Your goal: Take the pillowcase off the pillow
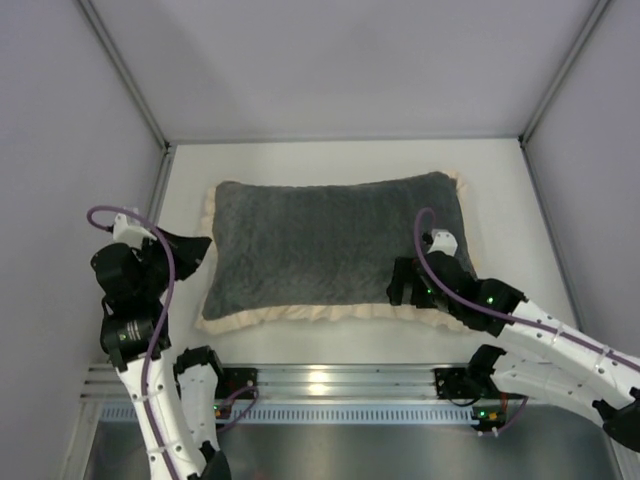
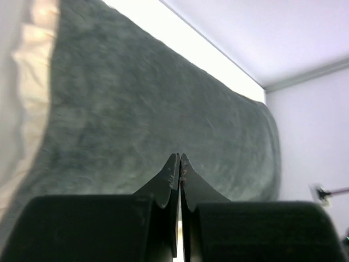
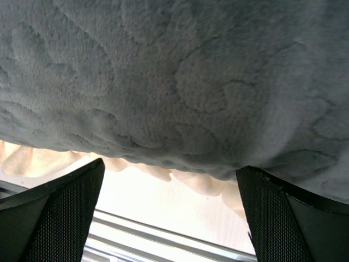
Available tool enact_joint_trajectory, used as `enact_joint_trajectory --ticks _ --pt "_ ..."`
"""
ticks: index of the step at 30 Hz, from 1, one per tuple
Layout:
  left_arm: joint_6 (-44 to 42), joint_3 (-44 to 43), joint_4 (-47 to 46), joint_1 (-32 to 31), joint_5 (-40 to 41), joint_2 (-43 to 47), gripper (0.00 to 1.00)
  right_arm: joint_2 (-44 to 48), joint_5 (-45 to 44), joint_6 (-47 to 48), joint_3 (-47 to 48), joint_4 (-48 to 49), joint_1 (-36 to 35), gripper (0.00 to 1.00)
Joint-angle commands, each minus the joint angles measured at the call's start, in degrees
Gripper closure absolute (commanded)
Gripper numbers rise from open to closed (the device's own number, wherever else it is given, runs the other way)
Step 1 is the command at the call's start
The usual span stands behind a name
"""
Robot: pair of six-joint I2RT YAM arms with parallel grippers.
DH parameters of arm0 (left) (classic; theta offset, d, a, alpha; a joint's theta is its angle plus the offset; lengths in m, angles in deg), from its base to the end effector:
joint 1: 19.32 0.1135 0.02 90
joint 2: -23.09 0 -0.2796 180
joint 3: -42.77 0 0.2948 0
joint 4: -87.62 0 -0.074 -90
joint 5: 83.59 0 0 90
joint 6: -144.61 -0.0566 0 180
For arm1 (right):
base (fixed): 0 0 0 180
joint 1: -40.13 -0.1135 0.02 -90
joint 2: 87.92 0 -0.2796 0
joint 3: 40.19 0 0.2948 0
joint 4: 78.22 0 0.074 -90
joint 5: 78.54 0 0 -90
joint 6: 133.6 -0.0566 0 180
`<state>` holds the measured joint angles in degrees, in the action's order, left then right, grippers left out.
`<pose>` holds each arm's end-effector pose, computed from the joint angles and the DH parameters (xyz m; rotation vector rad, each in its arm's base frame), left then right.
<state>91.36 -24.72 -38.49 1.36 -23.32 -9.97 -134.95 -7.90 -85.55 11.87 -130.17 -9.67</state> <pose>0.1455 0.0249 0.3917 -0.5966 1.8273 -0.6833 0.1499 0.1484 0.2509 -0.0030 2.3643 0.3882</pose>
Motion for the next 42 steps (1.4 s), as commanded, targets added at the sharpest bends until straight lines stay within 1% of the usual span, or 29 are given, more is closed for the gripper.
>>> enact_joint_trajectory --ticks 1,3,4,6,10,13,14,16,18,20,21,22,23,24,25,27,28,30,31,33,34,37,38,40,41,42 --pt "2.62 5.28 2.5 -1.51 -9.02 1.06 1.0 -1.22 3.88 0.82 -0.5 9.09 0.49 0.0" --pt "2.8 8.97 2.5 -2.14 -9.2 1.68 1.0 -2.98 3.97 0.3 -1.55 12.24 0.58 0.01" --pt "1.93 9.68 2.32 -2.14 -10.77 1.68 1.0 -3.77 4.67 0.21 -1.9 13.65 0.58 0.0" --pt "0.96 10.13 2.15 -2.14 -12.79 0.98 1.0 -7.02 5.9 -0.58 -2.78 18.2 0.58 0.01" --pt "-1.85 9.17 2.06 -2.58 -19.38 -2.35 1.0 -12.73 8.63 -2.52 -2.87 23.58 0.58 0.01" --pt "-2.38 10.04 2.06 -3.28 -18.69 -2.01 1.0 -15.55 8.55 -3.83 -2.96 26.92 0.58 0.0" --pt "-2.47 11.61 1.97 -3.37 -19.3 -2.36 1.0 -16.6 8.46 -4.01 -2.61 27.46 0.58 0.01" --pt "-4.13 13.64 1.71 -3.72 -19.92 -5.68 1.0 -18.09 6.97 -4.28 -1.82 27.64 0.67 0.01" --pt "-5.28 16.19 0.75 -4.69 -18.17 -8.24 1.0 -18.8 6.61 -3.84 -0.51 27.64 1.11 0.01" --pt "-4.24 17.77 -1.53 -6.44 -16.07 -11.49 1.0 -19.77 6.08 -3.49 0.72 27.64 1.81 0.01" --pt "-2.93 19.52 -2.85 -7.06 -13.88 -12.46 1.0 -20.12 6.17 -2.96 1.16 27.72 2.77 0.01" --pt "0.48 20.58 -7.82 -8.46 -13.42 -14.12 1.0 -20.38 6.69 -2.96 1.52 27.73 3.39 0.01" --pt "2.34 21.63 -10.92 -9.69 -12.55 -15.18 1.0 -20.91 7.31 -2.61 2.22 28.07 3.92 0.01" --pt "4.97 22.43 -13.39 -11.01 -9.23 -16.32 1.0 -21.26 7.84 -2.0 2.48 28.34 5.05 0.0" --pt "5.95 22.35 -17.67 -14.33 -7.2 -19.99 1.0 -21.53 8.54 -1.82 2.75 28.6 5.59 0.01" --pt "7.8 20.69 -20.87 -17.42 -3.85 -24.84 1.0 -22.84 10.03 -0.77 3.8 29.3 7.86 0.0" --pt "8.42 19.81 -23.32 -17.78 -4.1 -29.91 1.0 -23.37 12.3 -0.33 4.24 29.48 8.92 0.01" --pt "10.17 18.22 -25.7 -18.14 -4.54 -33.64 1.0 -24.86 14.42 1.6 5.91 29.48 12.34 0.01" --pt "10.36 16.3 -26.32 -18.23 -3.15 -35.13 1.0 -25.04 16.43 2.13 6.26 29.48 13.58 0.0" --pt "9.75 14.27 -26.33 -18.23 -1.47 -35.15 1.0 -24.52 18.38 3.8 6.97 28.96 16.56 0.0" --pt "9.48 12.26 -25.9 -18.23 1.15 -34.36 1.0 -22.86 18.74 4.33 7.14 28.17 17.1 0.0" --pt "7.37 8.91 -22.47 -18.05 5.64 -34.17 1.0 -19.08 17.52 6.36 7.15 24.93 18.25 0.01" --pt "6.59 6.2 -21.33 -18.05 7.39 -35.05 1.0 -15.94 16.73 6.36 6.8 23.69 18.34 0.01" --pt "5.0 3.81 -19.22 -18.05 6.89 -38.12 1.0 -12.32 15.41 6.1 6.18 20.02 18.86 0.0" --pt "4.82 2.85 -18.69 -18.05 4.71 -38.83 1.0 -8.39 15.05 5.75 5.48 18.51 19.3 0.01" --pt "4.99 3.01 -18.77 -18.22 3.9 -38.84 1.0 -6.35 14.35 5.48 5.04 16.84 19.65 0.01"
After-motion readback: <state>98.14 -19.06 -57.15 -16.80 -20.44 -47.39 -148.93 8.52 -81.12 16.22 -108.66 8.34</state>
